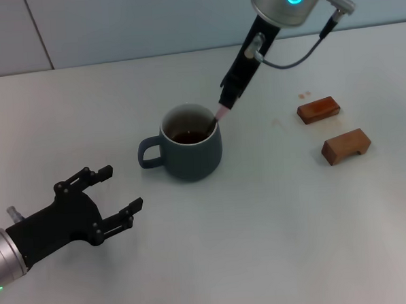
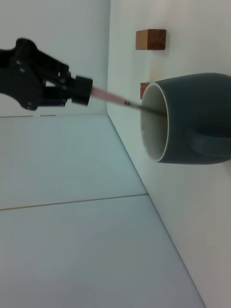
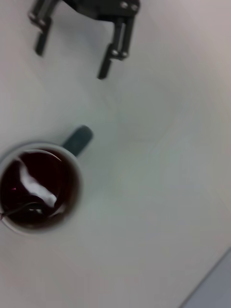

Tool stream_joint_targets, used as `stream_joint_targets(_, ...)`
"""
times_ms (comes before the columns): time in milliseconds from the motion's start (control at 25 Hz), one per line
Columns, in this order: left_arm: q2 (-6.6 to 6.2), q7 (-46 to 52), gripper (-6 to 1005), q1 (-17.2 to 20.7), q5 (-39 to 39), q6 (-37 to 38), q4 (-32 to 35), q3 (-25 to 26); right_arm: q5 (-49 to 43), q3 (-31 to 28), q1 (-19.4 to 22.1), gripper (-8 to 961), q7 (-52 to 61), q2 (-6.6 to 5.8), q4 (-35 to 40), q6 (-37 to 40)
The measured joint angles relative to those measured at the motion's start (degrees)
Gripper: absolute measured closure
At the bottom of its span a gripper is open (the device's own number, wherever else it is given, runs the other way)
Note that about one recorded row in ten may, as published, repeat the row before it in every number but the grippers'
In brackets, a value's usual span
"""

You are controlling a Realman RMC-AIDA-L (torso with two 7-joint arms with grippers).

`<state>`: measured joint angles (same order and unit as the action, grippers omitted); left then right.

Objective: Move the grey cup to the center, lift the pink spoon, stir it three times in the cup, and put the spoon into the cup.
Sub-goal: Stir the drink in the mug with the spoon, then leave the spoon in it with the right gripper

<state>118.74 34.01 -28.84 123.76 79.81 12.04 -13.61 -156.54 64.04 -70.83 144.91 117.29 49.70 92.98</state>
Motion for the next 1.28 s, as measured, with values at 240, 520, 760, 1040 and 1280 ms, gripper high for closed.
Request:
stream_joint_targets(240, 0.00, 0.04, 191, -0.10, -0.02, 0.00, -0.07, -0.01, 4.18, 0.46, -1.08, 837, -1.25, 1.28, 0.14, 0.43)
stream_joint_targets(520, 0.00, 0.18, 190, -0.17, -0.02, 0.00, -0.09, -0.01, 3.99, 0.05, -0.33, 834, -1.18, 0.52, -0.39, -3.48)
stream_joint_targets(760, 0.00, 0.45, 190, -0.43, -0.02, 0.00, -0.09, -0.01, 3.96, 0.11, 4.79, 832, 0.36, 1.09, 5.07, -4.09)
stream_joint_targets(1040, -0.06, 1.05, 190, -0.52, -0.02, 0.28, -0.08, -0.01, 11.30, 5.06, 18.84, 829, -1.64, 2.01, 20.85, -6.34)
stream_joint_targets(1280, -0.18, 2.23, 190, -0.52, -0.01, 0.38, 0.23, -0.15, 27.52, 4.40, 33.32, 578, -11.92, 1.73, 34.48, -7.17)
